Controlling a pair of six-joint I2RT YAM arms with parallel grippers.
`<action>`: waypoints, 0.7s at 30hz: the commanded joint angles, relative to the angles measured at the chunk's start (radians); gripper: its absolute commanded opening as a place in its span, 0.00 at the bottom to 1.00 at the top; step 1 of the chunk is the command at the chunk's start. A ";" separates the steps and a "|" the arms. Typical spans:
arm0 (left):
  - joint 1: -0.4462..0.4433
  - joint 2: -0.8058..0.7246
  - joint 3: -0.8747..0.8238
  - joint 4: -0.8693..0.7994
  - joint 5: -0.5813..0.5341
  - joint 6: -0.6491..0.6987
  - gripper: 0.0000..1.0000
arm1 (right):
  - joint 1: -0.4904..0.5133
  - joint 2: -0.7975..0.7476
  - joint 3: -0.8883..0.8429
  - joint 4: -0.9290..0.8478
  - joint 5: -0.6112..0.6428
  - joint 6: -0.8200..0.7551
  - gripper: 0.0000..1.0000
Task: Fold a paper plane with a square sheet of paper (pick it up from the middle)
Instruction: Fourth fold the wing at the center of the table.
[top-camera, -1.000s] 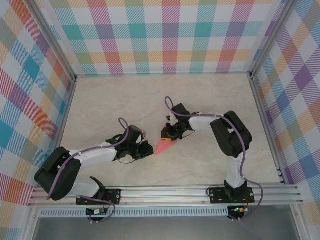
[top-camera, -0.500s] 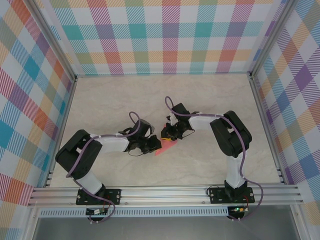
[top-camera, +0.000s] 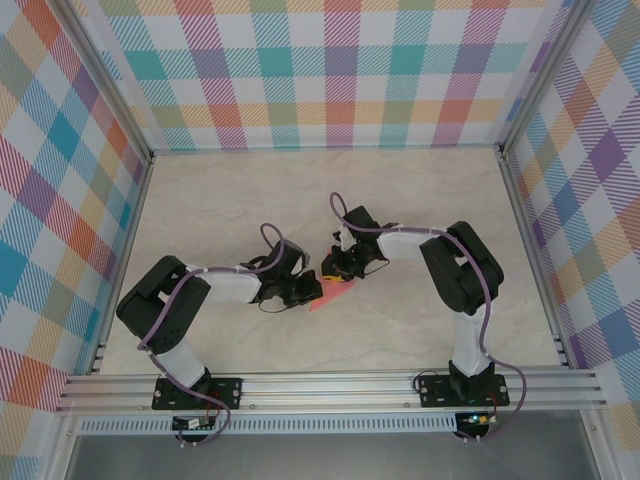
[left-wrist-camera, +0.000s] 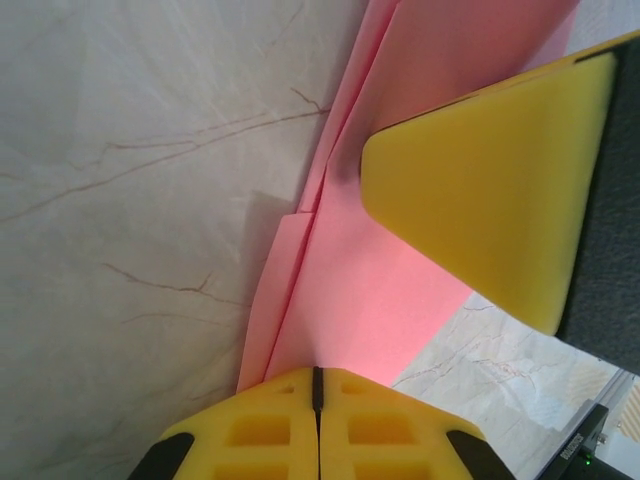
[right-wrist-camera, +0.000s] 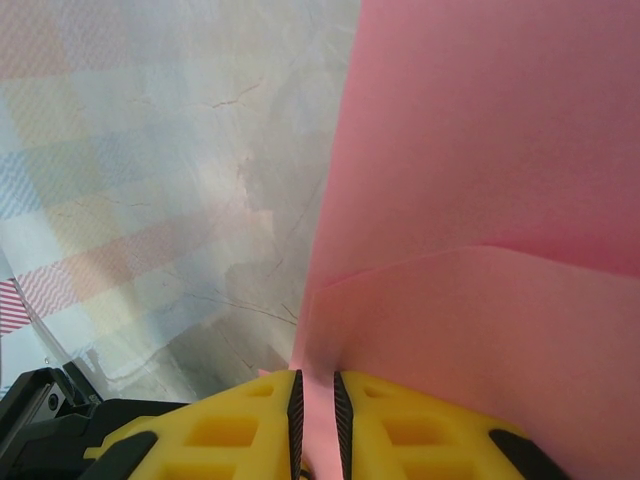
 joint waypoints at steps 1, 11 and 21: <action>0.014 0.001 -0.070 -0.114 -0.122 0.006 0.04 | 0.003 0.052 -0.010 -0.115 0.102 -0.019 0.21; 0.015 0.002 -0.077 -0.098 -0.120 -0.007 0.02 | -0.076 -0.123 -0.008 -0.098 0.071 -0.037 0.24; 0.014 0.004 -0.070 -0.094 -0.109 -0.013 0.02 | -0.038 -0.179 -0.125 0.065 -0.057 0.003 0.24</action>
